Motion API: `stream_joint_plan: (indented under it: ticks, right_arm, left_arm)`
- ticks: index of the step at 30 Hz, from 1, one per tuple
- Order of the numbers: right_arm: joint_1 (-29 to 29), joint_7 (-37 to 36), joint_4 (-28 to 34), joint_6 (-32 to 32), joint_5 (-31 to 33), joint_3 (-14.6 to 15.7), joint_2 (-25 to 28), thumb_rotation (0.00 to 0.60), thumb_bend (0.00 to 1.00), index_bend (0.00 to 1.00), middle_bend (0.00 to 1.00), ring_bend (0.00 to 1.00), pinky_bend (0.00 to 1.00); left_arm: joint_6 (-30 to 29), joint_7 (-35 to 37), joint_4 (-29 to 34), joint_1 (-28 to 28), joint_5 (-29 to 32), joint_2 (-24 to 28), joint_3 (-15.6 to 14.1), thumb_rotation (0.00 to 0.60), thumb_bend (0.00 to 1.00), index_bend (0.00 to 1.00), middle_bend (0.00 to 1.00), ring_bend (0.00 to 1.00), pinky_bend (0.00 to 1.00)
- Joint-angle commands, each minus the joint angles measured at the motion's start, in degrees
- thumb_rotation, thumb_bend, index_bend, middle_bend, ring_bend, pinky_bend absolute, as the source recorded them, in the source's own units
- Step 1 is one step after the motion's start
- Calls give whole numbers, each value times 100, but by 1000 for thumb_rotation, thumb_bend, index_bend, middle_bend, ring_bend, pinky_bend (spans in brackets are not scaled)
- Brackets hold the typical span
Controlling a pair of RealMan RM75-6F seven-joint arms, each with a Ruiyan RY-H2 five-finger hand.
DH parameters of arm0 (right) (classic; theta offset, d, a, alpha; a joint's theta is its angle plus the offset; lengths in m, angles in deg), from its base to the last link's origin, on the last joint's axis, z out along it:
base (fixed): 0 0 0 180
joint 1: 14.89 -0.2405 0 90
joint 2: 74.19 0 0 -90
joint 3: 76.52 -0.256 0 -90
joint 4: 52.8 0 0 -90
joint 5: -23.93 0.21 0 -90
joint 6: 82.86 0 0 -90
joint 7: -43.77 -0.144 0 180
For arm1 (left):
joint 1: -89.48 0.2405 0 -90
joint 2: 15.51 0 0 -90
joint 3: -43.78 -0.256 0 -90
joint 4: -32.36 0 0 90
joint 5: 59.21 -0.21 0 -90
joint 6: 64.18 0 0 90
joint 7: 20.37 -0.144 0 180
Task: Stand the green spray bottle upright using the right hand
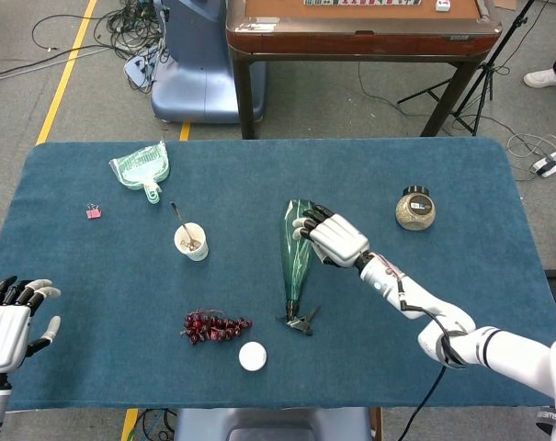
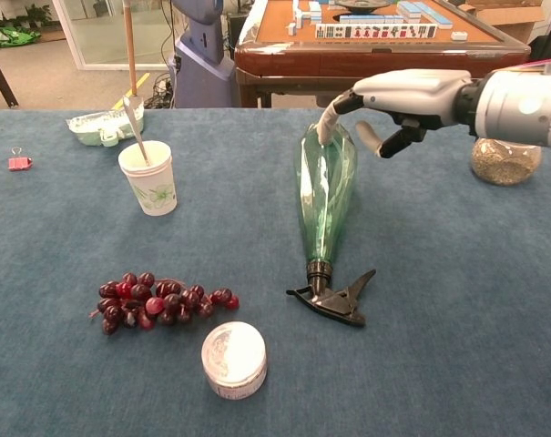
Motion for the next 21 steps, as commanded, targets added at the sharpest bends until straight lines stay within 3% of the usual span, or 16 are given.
stream_joint_plan:
  ticks: [1,14,21]
  right_arm:
    - [-168,79,-243,-160,169,-61,-206,600,874,307,196,88,101]
    - [-798,110,-1244,-698,670,-181,-873,600,884,307,199,88,101]
    - [-846,171,-1554,-812,869,-109,-916,600,885,307,251,88,101]
  left_arm:
    - [0,8,-10,6,9,1,1,600,377,357,267,207,98]
    - [3,61,-94,47,103,19,20,600,377,357,267,207,98]
    - [-3,83,-125,72,123,14,16,600,377,357,267,207,98]
